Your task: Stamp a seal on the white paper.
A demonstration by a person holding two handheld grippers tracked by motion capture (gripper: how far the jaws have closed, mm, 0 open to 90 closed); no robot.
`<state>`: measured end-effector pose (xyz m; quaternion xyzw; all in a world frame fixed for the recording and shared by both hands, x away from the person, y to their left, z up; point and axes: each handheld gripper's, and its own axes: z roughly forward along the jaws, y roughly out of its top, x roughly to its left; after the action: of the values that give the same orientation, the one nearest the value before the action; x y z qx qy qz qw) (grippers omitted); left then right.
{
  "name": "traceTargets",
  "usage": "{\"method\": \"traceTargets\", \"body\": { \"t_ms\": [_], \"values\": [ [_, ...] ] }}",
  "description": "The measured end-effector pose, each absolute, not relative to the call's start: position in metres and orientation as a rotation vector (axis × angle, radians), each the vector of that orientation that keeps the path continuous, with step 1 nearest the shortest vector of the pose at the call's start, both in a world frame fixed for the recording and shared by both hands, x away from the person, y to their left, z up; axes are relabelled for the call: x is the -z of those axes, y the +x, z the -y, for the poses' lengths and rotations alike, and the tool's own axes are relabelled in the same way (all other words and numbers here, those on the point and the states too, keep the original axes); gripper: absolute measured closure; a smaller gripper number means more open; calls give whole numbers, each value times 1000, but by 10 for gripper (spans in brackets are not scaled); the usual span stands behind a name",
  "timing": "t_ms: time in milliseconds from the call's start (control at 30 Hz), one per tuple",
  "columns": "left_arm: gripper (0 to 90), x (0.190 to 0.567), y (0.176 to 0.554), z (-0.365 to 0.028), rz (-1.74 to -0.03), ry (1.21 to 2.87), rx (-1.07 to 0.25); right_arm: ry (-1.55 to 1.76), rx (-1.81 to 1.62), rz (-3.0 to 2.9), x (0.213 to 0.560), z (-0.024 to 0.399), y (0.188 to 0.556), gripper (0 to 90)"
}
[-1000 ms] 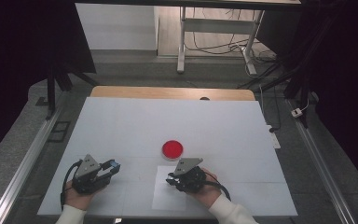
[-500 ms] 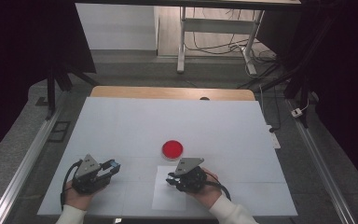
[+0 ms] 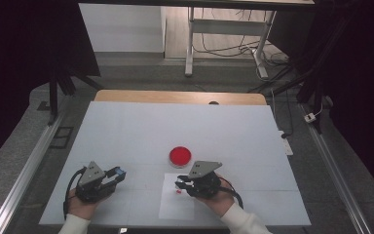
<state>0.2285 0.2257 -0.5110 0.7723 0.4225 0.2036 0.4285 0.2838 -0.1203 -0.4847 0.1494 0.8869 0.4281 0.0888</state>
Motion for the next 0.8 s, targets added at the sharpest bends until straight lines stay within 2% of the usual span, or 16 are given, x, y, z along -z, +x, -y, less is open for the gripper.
{"method": "traceTargets", "body": {
  "t_ms": [800],
  "values": [
    [652, 512, 229, -225, -1054, 1929, -506, 696, -1463, -2447, 470, 163, 307, 756]
  ]
}}
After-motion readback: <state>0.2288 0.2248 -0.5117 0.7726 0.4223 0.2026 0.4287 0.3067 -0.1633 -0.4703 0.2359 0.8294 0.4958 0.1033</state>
